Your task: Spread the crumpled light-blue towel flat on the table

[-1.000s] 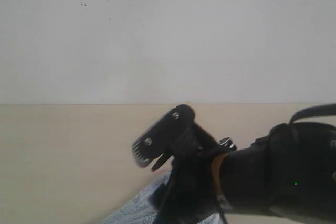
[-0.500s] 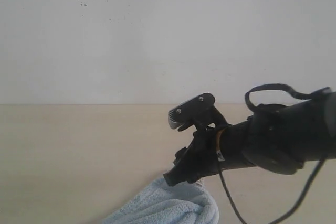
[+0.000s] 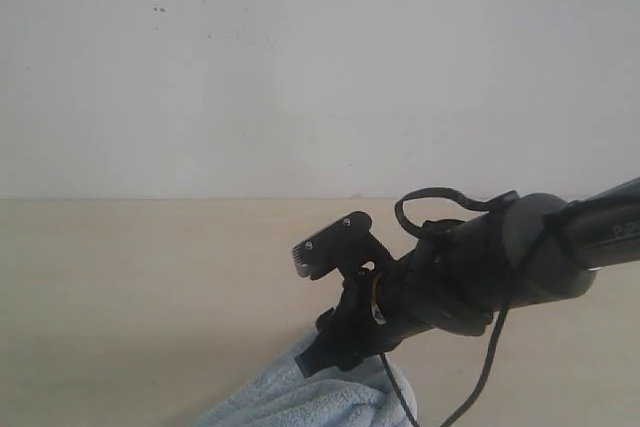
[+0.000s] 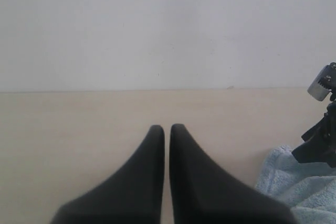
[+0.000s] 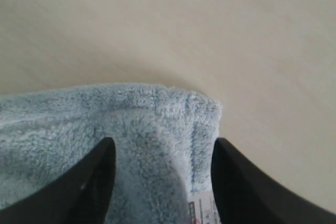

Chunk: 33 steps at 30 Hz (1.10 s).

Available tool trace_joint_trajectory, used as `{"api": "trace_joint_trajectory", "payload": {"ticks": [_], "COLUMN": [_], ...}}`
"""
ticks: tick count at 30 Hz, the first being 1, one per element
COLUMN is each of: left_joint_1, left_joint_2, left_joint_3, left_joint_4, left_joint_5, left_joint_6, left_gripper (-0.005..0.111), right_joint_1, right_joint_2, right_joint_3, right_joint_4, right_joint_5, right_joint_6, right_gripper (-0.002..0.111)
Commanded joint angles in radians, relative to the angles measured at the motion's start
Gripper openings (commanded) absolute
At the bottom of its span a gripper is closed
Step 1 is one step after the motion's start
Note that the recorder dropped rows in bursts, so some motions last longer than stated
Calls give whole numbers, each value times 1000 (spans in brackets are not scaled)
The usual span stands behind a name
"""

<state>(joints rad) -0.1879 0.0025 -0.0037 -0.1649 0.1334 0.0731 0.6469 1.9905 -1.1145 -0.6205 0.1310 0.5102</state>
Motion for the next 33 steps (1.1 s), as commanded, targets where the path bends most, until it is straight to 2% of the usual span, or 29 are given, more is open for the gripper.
{"api": "trace_joint_trajectory", "payload": {"ticks": [1,9,11,13,19,26,33], "left_joint_1": [-8,-8,-8,-8,-8,-8,-8], "left_joint_2": [-3,-3,-3,-3,-3,-3,-3], "left_joint_3": [4,4,4,4,4,4,4], "left_joint_4": [1,1,1,1,1,1,1], "left_joint_5": [-8,-8,-8,-8,-8,-8,-8], "left_joint_6": [4,4,4,4,4,4,6], "left_gripper": [4,4,4,4,4,4,4], "right_joint_1": [1,1,1,1,1,-15,-138], "right_joint_2": [15,69,80,87,92,-11,-168], "right_joint_3": [-4,-4,-4,-4,-4,-4,-2], "right_joint_4": [9,9,9,9,9,6,-3], "right_joint_5": [24,15,8,1,18,114,200], "right_joint_6": [-19,-60,-77,-81,-73,-66,-49], "right_gripper": [52,52,49,40,0,0,0]}}
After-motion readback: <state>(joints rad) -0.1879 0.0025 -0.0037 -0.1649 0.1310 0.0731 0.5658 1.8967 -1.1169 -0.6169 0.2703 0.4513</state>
